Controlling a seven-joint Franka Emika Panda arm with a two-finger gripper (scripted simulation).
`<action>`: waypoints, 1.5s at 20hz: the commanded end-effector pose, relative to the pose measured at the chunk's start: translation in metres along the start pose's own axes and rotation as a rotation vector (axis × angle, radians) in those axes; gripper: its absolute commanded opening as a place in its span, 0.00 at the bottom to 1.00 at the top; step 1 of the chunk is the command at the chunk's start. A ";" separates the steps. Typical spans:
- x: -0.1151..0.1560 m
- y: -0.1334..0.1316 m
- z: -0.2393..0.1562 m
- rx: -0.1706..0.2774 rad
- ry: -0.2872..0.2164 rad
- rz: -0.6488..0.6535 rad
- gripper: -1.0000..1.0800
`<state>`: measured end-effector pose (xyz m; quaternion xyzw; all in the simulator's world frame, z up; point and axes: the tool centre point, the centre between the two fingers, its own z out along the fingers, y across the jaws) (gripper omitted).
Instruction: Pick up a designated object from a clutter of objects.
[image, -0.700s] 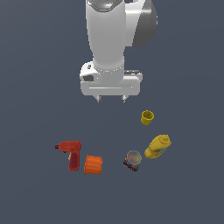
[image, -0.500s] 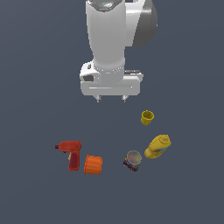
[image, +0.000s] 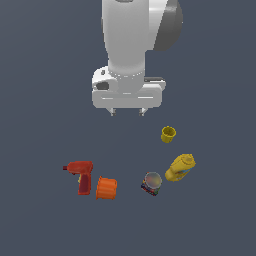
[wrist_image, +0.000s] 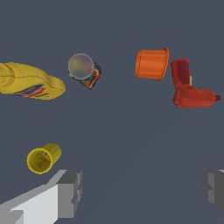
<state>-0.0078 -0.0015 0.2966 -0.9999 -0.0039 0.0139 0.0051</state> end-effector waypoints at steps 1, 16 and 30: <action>0.001 0.000 0.001 0.000 -0.001 0.004 0.96; 0.059 -0.025 0.041 -0.003 0.008 0.163 0.96; 0.136 -0.074 0.136 -0.004 0.023 0.430 0.96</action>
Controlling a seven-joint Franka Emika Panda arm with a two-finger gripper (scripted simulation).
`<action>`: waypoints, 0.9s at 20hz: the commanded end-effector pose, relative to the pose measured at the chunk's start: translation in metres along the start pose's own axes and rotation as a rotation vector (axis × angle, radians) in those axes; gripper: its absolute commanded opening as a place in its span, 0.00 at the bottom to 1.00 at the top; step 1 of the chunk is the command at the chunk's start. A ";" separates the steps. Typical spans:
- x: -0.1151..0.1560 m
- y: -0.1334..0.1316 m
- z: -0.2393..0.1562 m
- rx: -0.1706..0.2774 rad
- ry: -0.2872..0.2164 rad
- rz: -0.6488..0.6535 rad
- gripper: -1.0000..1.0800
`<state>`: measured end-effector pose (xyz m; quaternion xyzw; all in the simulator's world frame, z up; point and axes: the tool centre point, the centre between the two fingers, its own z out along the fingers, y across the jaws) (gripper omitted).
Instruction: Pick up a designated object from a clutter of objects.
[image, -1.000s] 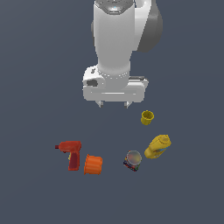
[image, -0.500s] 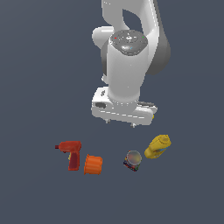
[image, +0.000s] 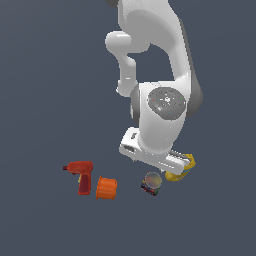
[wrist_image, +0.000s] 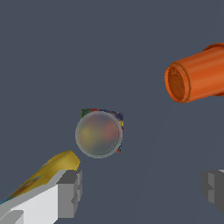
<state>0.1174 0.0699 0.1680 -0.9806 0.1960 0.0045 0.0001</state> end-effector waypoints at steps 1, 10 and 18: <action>0.006 -0.011 0.016 0.001 0.003 0.042 0.96; 0.014 -0.035 0.054 0.002 0.008 0.129 0.96; 0.014 -0.037 0.061 0.002 0.007 0.138 0.96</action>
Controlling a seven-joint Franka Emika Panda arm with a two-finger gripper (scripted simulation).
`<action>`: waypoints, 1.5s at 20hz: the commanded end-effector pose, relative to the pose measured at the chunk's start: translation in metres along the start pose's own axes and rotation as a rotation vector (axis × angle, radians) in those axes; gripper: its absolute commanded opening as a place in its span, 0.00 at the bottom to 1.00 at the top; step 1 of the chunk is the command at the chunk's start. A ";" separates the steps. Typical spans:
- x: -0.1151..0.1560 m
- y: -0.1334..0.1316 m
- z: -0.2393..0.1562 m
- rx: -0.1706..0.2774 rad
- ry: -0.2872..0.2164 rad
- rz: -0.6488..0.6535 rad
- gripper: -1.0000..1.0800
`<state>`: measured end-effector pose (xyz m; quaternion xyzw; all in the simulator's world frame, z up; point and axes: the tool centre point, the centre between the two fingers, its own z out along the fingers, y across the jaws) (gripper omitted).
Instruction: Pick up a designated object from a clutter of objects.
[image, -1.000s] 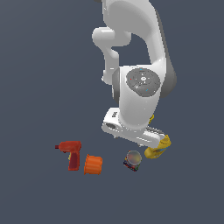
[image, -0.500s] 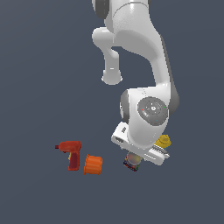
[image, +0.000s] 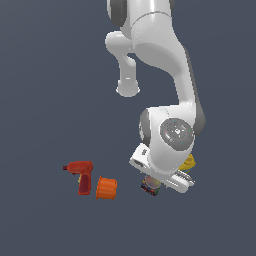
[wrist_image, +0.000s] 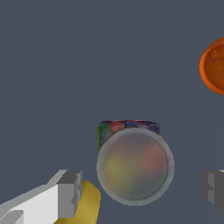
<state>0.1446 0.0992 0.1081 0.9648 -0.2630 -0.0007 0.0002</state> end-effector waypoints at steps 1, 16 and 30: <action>0.000 0.000 0.003 0.000 0.000 0.000 0.96; 0.001 -0.001 0.050 0.001 0.001 0.004 0.96; 0.000 0.000 0.048 0.000 0.000 0.004 0.00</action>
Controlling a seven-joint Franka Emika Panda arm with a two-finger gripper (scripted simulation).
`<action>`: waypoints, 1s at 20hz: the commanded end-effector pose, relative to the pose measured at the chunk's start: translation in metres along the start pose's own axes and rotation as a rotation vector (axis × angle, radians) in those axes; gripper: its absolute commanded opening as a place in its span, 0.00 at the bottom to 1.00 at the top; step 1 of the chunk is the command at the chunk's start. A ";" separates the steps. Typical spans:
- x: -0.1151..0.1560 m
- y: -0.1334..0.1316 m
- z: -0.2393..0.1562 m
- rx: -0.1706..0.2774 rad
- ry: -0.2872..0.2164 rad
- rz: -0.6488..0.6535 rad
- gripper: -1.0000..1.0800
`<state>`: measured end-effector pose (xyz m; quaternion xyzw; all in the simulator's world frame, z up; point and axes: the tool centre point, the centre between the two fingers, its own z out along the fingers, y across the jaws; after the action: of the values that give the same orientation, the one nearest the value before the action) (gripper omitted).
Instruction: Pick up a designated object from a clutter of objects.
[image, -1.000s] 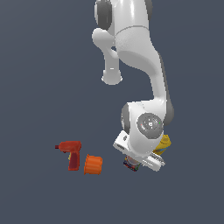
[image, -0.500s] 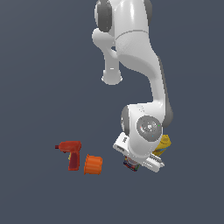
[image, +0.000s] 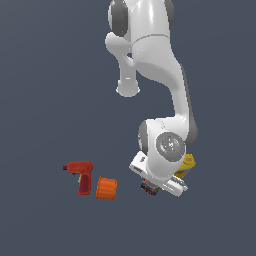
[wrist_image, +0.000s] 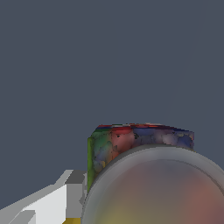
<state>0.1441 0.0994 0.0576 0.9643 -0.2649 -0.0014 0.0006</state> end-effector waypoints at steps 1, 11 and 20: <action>0.000 0.000 -0.004 0.001 0.001 0.000 0.00; -0.011 0.007 -0.048 0.001 0.001 0.000 0.00; -0.033 0.022 -0.137 0.002 0.002 0.000 0.00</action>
<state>0.1095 0.0977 0.1748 0.9643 -0.2649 -0.0027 0.0011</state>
